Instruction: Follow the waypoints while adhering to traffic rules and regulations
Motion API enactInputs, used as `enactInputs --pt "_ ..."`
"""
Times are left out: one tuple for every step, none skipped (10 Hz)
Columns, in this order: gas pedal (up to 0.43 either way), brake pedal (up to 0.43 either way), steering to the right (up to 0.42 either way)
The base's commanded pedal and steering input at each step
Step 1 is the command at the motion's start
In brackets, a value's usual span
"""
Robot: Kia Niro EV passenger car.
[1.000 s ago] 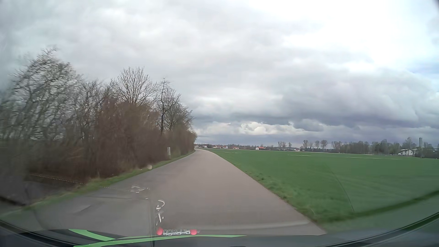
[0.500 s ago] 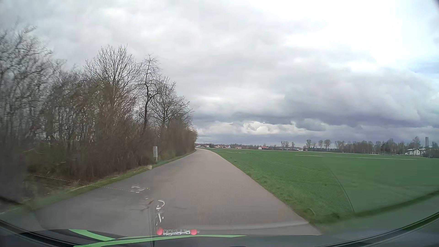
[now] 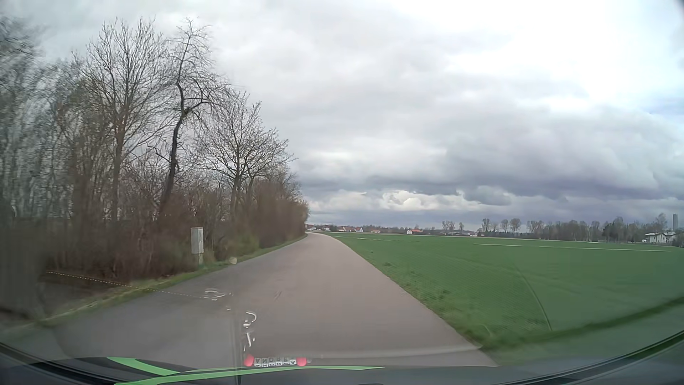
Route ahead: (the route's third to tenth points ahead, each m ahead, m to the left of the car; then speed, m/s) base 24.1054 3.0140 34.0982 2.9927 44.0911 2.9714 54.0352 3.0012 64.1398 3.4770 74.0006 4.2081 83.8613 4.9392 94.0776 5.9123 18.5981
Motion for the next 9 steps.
enactInputs --pt "0.228 0.000 -0.003" --pt "0.228 0.000 -0.003" --pt "0.228 0.000 -0.003" --pt "0.228 0.000 -0.002" --pt "0.228 0.000 -0.003" --pt "0.228 0.000 -0.002" --pt "0.228 0.000 -0.002" --pt "0.228 0.000 -0.002" --pt "0.228 0.000 -0.003"
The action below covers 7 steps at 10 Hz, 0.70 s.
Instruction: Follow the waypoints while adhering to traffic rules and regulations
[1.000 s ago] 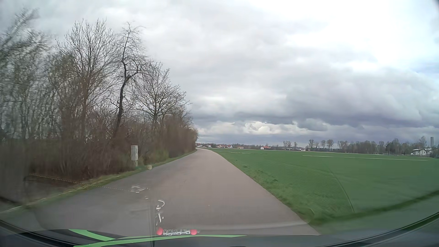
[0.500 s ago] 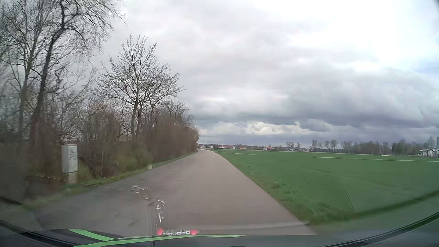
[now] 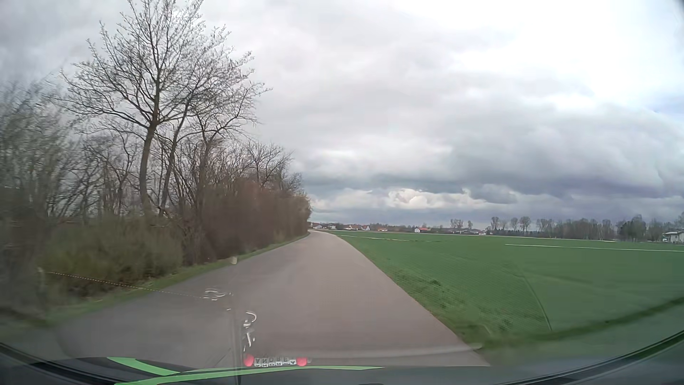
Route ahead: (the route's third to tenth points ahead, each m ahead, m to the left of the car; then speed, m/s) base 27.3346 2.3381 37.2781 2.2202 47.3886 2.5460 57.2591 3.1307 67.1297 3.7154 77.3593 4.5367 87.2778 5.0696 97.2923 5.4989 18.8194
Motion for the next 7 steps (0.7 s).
enactInputs --pt "0.228 0.000 -0.002" --pt "0.228 0.000 -0.002" --pt "0.228 0.000 -0.001" --pt "0.228 0.000 0.000" --pt "0.228 0.000 0.001" --pt "0.228 0.000 0.001" --pt "0.228 0.000 0.001"
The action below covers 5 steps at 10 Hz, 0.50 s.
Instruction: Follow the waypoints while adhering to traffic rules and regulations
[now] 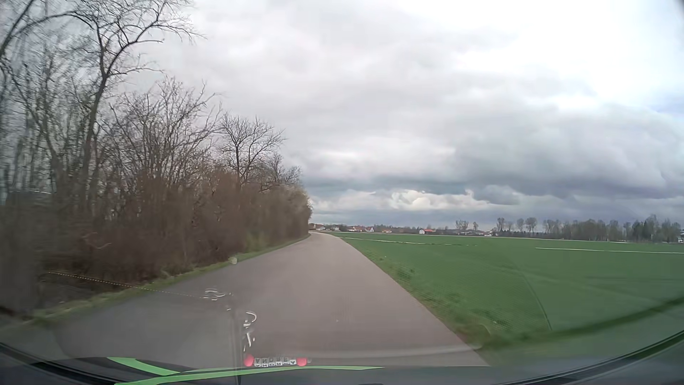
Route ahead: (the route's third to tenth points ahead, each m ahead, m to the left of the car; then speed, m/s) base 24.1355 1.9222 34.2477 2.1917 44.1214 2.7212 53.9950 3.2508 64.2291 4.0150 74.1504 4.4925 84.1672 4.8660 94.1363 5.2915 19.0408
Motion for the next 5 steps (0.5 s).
enactInputs --pt "0.228 0.000 0.001" --pt "0.228 0.000 0.001" --pt "0.228 0.000 0.001" --pt "0.228 0.000 0.001" --pt "0.228 0.000 0.001"
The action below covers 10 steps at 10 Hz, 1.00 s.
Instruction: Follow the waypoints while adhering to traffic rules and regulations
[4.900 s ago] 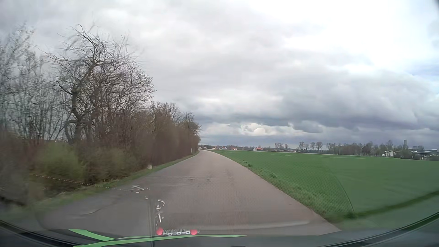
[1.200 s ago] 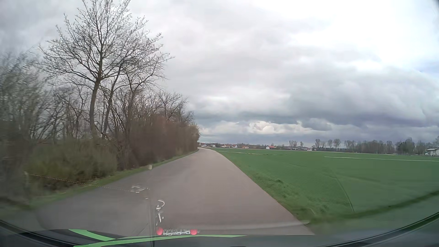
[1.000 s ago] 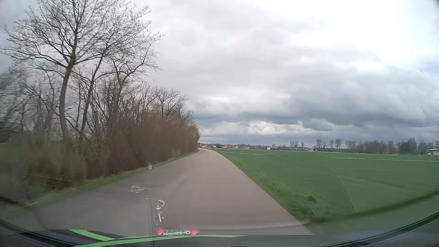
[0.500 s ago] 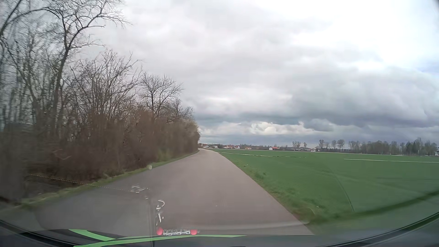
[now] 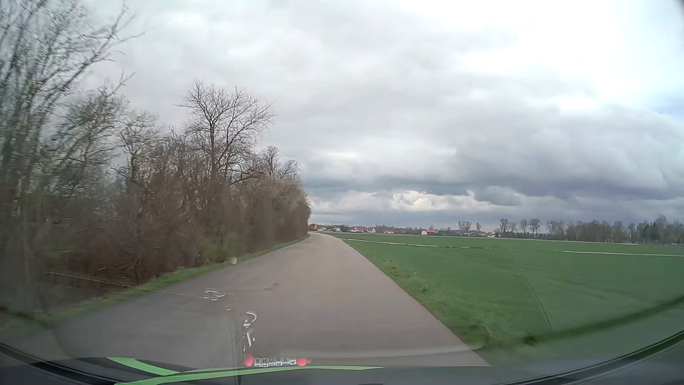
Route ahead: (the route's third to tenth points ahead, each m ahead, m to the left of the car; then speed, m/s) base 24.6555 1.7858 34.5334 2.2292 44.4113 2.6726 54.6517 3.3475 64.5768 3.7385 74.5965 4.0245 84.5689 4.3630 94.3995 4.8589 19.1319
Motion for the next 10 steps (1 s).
enactInputs --pt "0.228 0.000 0.001" --pt "0.228 0.000 0.001" --pt "0.228 0.000 0.000" --pt "0.228 0.000 0.000" --pt "0.228 0.000 0.000" --pt "0.228 0.000 0.000" --pt "0.228 0.000 0.000" --pt "0.228 0.000 0.000" --pt "0.228 0.000 0.000" --pt "0.228 0.000 0.000"
